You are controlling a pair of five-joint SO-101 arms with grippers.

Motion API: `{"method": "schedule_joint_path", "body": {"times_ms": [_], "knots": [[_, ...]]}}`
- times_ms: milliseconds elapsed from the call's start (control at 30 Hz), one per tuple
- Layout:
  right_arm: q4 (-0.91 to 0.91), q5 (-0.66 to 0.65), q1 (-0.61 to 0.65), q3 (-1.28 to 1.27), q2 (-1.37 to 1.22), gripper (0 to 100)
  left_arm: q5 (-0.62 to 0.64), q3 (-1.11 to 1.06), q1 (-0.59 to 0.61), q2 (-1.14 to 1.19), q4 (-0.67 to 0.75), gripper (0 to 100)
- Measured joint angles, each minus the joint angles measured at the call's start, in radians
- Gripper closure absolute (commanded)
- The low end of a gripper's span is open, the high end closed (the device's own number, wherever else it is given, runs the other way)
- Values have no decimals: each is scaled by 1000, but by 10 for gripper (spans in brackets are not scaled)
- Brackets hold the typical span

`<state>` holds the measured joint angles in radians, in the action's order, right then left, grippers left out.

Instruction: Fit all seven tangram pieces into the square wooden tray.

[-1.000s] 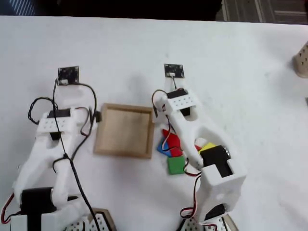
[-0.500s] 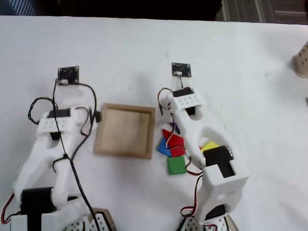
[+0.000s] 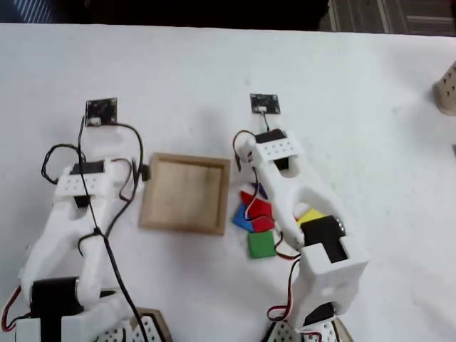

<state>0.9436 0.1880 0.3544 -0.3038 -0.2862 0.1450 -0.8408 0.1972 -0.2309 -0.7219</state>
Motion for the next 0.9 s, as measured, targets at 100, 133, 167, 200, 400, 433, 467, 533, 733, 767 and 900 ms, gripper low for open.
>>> {"method": "schedule_joint_path", "body": {"times_ms": [100,133,167,200,400,433,467,533,733,767,900], "knots": [[2,-72,0,0,0,876,0,0,0,0,0,752],[2,-83,0,0,0,876,0,0,0,0,0,752],[2,-92,0,0,0,876,0,0,0,0,0,752],[2,-97,0,0,0,876,0,0,0,0,0,752],[43,-104,3,57,-3,876,0,0,0,0,0,751],[54,-107,9,72,-3,876,0,0,0,0,0,751],[66,-107,12,89,-3,876,0,0,0,0,2,751],[97,-107,12,115,-3,876,0,0,0,0,23,751],[175,-107,37,183,-5,876,0,-9,0,0,60,751],[190,-107,54,193,-5,876,0,-9,0,0,60,751],[244,-107,146,247,-5,876,0,-9,23,0,61,750]]}}
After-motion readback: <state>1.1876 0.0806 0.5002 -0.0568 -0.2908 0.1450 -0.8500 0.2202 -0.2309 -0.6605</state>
